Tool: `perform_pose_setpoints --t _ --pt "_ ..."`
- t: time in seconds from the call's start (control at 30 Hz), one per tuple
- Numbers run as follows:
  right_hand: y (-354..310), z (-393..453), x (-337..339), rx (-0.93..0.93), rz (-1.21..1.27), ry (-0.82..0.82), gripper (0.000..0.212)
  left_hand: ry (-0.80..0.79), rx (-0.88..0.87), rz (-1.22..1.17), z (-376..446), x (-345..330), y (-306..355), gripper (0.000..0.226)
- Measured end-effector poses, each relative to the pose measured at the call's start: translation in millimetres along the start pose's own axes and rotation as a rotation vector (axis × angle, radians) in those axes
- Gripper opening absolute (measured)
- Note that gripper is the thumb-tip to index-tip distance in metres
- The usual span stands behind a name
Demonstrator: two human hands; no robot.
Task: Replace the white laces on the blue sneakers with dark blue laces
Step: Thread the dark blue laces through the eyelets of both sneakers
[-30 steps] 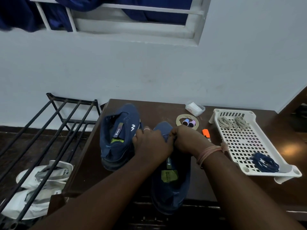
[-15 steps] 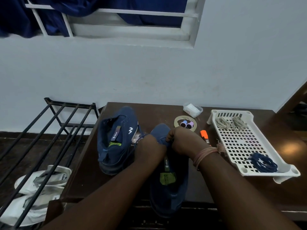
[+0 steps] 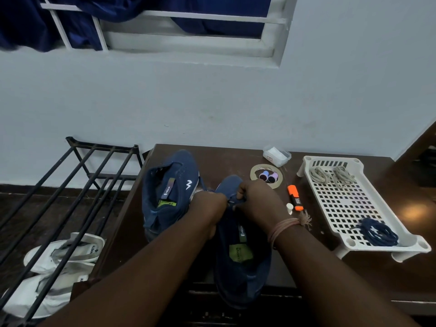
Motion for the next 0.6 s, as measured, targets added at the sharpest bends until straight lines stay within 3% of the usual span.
perform_pose_setpoints --t 0.2,0.37,0.43,0.6 --pt "-13.4 -11.9 -3.3 0.136 -0.254 0.259 0.012 -0.055 -0.061 0.075 -4.4 2.2 7.2 0.007" --pt "-24.1 -19.6 -9.7 0.168 -0.322 0.327 0.017 -0.078 -0.016 0.037 1.3 1.9 2.0 0.029" --pt "-24.4 -18.1 -11.8 0.159 -0.327 0.335 0.019 -0.097 -0.021 0.063 5.5 0.0 0.6 0.035" --pt "-24.2 -9.6 -12.3 0.170 -0.410 0.176 0.029 -0.095 -0.122 0.173 -3.6 4.0 12.9 0.033"
Point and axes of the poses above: each hand's wrist, its own z-axis towards the middle knuckle, its own x-axis out of the back of the hand, y = z × x, the point moved 4 cm from there along z, towards the middle knuckle, and after that the axes turned 6 degrees about -x, right-handed, at the moved point
